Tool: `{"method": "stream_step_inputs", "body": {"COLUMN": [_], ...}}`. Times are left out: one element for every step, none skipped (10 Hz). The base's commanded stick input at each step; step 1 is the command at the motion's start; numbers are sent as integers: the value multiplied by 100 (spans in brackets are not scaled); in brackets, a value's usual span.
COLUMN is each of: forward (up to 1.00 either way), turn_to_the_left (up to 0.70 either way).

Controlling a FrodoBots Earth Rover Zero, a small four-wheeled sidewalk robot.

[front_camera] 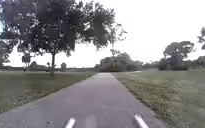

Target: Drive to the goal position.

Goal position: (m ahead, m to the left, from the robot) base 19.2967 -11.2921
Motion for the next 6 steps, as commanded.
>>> {"method": "stream_step_inputs", "body": {"forward": [85, 85, 85, 85, 85, 85], "turn_to_the_left": [0, 0, 0, 0, 0, 0]}}
